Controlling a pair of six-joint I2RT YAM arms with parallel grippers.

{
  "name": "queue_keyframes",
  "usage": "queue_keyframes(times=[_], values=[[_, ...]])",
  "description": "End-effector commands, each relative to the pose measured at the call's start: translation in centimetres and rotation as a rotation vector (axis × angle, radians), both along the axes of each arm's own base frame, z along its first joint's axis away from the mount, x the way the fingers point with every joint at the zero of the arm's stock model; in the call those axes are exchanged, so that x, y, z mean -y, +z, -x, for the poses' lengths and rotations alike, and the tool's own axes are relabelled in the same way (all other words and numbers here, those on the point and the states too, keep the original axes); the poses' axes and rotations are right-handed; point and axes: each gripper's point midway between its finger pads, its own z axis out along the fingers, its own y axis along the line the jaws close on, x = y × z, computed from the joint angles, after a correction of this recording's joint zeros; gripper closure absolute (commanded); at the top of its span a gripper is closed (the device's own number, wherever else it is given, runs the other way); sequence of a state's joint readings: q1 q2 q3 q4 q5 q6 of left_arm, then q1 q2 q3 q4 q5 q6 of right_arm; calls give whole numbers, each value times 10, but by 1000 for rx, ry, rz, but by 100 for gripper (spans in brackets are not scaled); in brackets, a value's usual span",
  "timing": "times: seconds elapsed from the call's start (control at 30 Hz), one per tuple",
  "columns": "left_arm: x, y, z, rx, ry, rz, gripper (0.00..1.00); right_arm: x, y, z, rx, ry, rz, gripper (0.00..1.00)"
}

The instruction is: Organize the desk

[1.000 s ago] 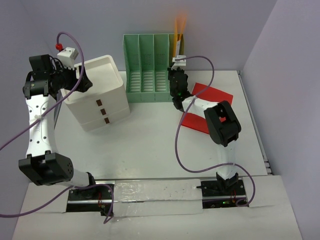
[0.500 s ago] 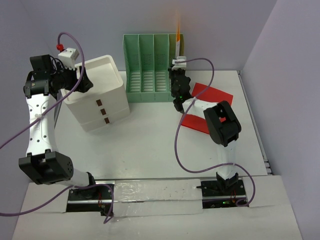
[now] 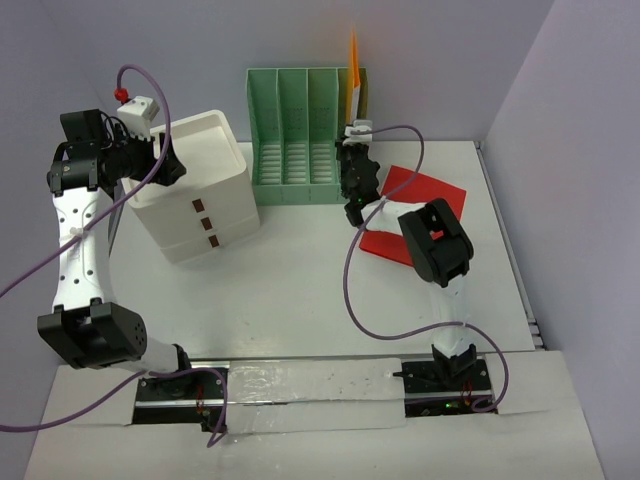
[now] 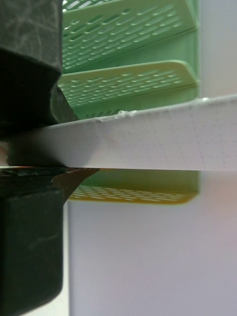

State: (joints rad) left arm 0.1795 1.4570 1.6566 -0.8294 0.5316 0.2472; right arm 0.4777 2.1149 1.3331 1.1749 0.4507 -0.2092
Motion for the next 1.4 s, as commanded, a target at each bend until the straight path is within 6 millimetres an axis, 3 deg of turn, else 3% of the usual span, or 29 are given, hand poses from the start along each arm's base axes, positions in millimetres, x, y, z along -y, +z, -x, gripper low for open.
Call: queue_keyframes(times=[0.0,0.43,0.53,0.63,0.7,0.73,0.87,0.97,1.07,1.1,1.17,1.37], values=[[-2,14,0,38,-7,-13,21,8,14,-1,71,-1,-98,100],[-2,15,3,46,-9,-16,21,10,-28,-1,-35,-15,-81,97],[0,14,2,42,-15,-12,21,12,-29,2,-49,-26,-69,67],[1,13,2,36,-20,-7,21,18,-25,11,-52,-32,-66,25],[1,12,2,32,-21,-5,21,20,-8,18,-30,-23,-71,21],[2,14,2,35,-25,-3,21,19,-11,20,-41,-18,-59,20],[3,15,4,37,-32,3,21,26,25,45,-30,0,-60,14],[5,17,5,37,-37,8,21,32,38,63,-86,8,-92,11],[6,17,6,33,-39,11,21,51,63,92,-124,-9,-194,10],[6,18,6,35,-41,11,21,56,49,100,-197,-25,-221,9],[7,19,8,35,-46,15,21,73,58,120,-238,-56,-290,8],[13,26,12,43,-70,36,21,115,8,171,-570,-55,-449,8]])
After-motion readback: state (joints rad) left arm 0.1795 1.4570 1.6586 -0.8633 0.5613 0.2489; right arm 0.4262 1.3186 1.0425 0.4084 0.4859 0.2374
